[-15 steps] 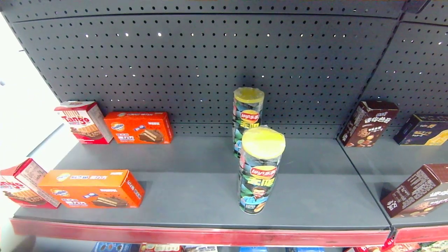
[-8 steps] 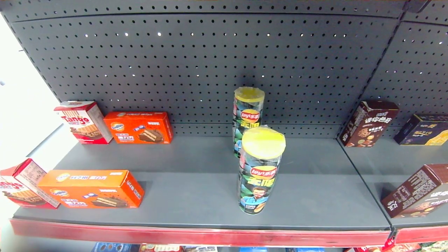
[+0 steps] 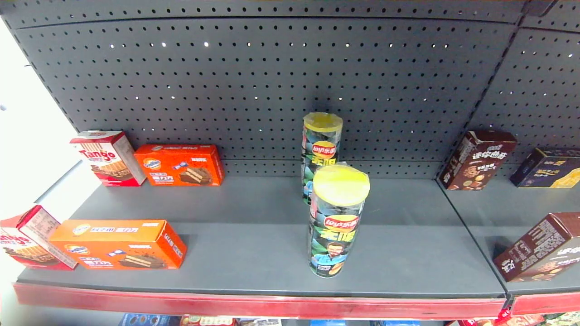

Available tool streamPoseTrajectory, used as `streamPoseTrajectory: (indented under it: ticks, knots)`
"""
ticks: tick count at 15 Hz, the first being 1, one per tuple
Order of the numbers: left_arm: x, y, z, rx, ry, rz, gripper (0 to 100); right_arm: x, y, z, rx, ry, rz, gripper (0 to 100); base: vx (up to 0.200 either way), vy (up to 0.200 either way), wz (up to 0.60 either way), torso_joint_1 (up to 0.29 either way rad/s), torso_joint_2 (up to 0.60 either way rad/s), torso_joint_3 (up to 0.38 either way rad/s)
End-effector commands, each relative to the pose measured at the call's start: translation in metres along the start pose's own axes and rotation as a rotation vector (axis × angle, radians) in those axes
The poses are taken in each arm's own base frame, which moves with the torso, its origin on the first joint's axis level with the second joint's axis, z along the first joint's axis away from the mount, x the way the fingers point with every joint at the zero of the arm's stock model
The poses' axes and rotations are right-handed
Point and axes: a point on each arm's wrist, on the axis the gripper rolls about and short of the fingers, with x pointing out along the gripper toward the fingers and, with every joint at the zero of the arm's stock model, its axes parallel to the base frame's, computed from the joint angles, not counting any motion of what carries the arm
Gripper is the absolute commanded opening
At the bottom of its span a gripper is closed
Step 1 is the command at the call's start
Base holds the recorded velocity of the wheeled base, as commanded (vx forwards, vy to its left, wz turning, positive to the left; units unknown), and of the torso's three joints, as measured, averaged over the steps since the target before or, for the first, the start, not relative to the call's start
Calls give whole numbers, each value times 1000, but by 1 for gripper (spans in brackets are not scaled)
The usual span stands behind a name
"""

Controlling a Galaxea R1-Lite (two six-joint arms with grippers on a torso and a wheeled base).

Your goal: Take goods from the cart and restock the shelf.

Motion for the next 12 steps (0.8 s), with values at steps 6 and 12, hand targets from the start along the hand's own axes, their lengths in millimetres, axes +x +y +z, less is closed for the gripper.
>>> streamPoseTrajectory:
  ticks: [6,12]
  knots:
    - [2,2,0,21,42,105,100,0,0,0,0,2,1,100,0,0,0,0,0,0]
    - [5,1,1,2,75,92,100,0,0,1,-3,-1,5,100,0,0,0,0,0,0]
